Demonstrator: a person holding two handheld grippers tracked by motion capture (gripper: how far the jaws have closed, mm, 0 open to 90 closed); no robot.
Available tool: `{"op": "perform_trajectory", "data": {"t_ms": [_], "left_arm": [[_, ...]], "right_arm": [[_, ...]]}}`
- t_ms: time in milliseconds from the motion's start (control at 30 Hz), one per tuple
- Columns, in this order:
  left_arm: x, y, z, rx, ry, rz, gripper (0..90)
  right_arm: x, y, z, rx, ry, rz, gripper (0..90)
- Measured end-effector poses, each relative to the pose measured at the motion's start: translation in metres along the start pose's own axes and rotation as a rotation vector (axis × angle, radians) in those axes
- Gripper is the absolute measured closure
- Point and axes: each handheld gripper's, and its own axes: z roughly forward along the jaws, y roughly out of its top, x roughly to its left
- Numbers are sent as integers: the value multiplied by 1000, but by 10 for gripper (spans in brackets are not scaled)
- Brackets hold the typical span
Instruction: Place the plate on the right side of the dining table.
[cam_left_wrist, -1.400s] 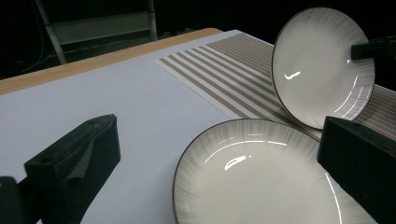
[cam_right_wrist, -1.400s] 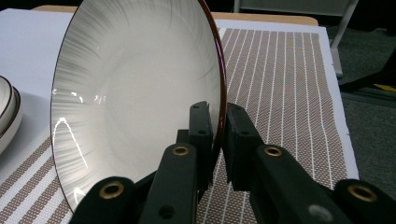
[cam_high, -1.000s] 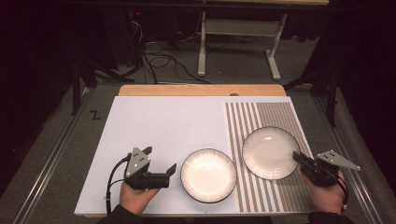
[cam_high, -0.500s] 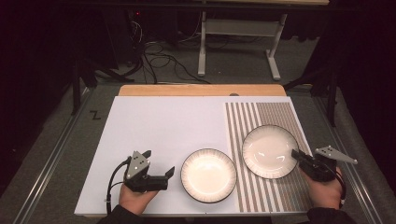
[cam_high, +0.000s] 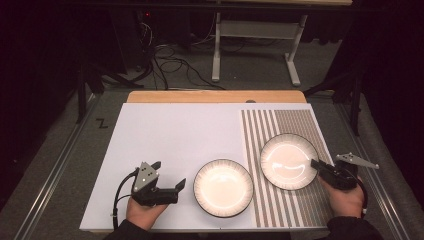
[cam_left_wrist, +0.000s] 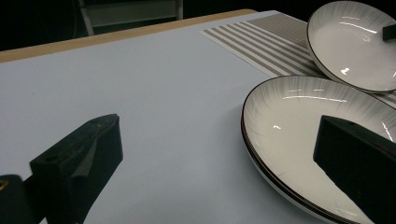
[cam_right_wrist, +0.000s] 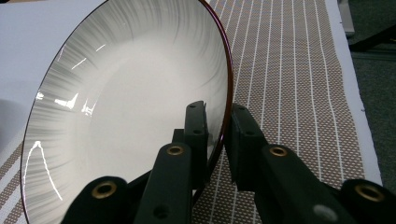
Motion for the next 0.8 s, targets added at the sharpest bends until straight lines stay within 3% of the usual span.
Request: {"op": "perform_trajectory", "data": {"t_ms": [233,333,400,800], "left_arm": [[1,0,1,-1,1,-4,22],[2,0,0,1,1,-2,22],[3,-1,1,1,0,-5,23],[5,-1,1,5,-6,-10,25]], "right_arm": [[-3,0,7,18,-5,18,798],[-5,0,10,36,-39,20,799],[-9,-3,13,43,-29,49,801],[-13,-3,25,76,-55,79,795]]}}
